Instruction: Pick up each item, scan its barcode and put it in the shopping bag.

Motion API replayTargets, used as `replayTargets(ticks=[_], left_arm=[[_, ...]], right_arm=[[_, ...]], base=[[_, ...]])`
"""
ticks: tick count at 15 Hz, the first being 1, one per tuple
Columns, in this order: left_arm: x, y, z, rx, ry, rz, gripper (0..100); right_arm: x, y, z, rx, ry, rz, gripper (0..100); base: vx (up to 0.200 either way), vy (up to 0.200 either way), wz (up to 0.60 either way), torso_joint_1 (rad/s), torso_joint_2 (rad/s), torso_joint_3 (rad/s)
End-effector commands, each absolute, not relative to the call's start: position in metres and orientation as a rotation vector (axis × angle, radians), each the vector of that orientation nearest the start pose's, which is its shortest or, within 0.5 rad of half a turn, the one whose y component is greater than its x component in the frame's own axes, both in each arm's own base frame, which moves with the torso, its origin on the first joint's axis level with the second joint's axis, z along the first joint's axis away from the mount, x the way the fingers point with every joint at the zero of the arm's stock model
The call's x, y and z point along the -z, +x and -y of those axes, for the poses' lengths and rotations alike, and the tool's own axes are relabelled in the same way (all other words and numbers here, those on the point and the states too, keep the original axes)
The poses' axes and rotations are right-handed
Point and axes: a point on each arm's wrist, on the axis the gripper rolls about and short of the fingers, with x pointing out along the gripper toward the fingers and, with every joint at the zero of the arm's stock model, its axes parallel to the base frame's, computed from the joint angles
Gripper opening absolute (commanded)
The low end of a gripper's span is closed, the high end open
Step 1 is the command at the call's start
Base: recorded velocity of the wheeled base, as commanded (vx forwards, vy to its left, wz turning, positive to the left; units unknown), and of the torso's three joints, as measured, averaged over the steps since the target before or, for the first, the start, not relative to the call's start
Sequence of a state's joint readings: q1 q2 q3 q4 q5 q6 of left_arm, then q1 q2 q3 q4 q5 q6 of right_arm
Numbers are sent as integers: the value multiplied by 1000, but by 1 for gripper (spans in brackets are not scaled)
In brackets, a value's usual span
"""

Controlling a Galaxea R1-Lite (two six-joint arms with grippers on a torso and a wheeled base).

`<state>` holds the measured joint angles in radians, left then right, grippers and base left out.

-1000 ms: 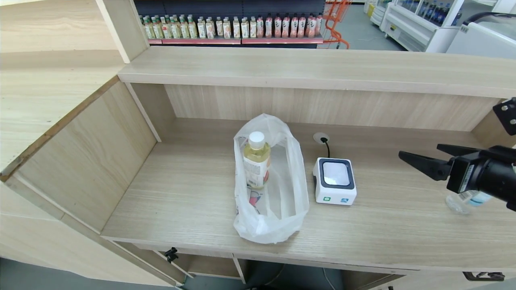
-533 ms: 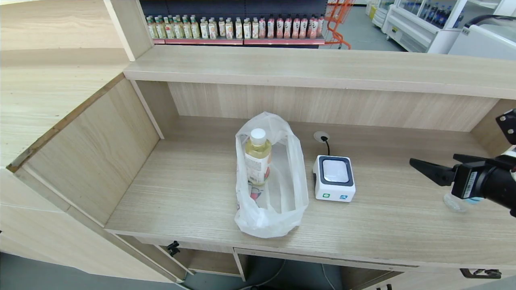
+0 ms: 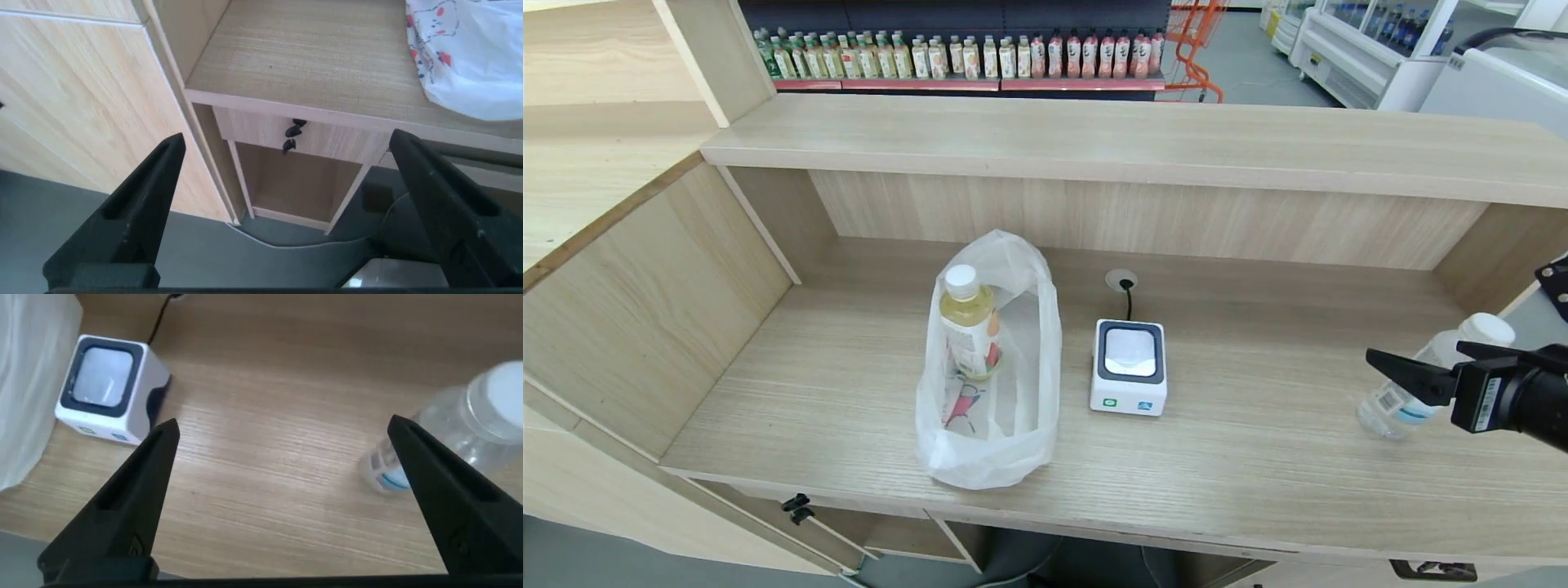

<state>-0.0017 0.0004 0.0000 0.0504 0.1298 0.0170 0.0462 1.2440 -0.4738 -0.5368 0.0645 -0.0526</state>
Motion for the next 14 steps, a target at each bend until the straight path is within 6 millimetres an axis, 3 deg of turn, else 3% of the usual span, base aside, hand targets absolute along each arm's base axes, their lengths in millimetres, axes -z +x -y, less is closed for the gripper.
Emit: replayTargets(ticks=[1, 5, 14], left_arm=[[-70, -23, -3, -128, 20, -53, 100], [-70, -23, -3, -128, 20, -52, 100], [-70, -23, -3, -128, 19, -52, 100]], right_arm=[[-190, 181, -7, -80, -76, -253, 100], [-177, 176, -4, -9, -128, -307, 100], [-134, 157, -7, -33, -118, -411, 100]], base=[[0, -200, 0, 2, 2, 2], [0, -200, 0, 2, 5, 5], [0, 0, 0, 0, 0, 0]])
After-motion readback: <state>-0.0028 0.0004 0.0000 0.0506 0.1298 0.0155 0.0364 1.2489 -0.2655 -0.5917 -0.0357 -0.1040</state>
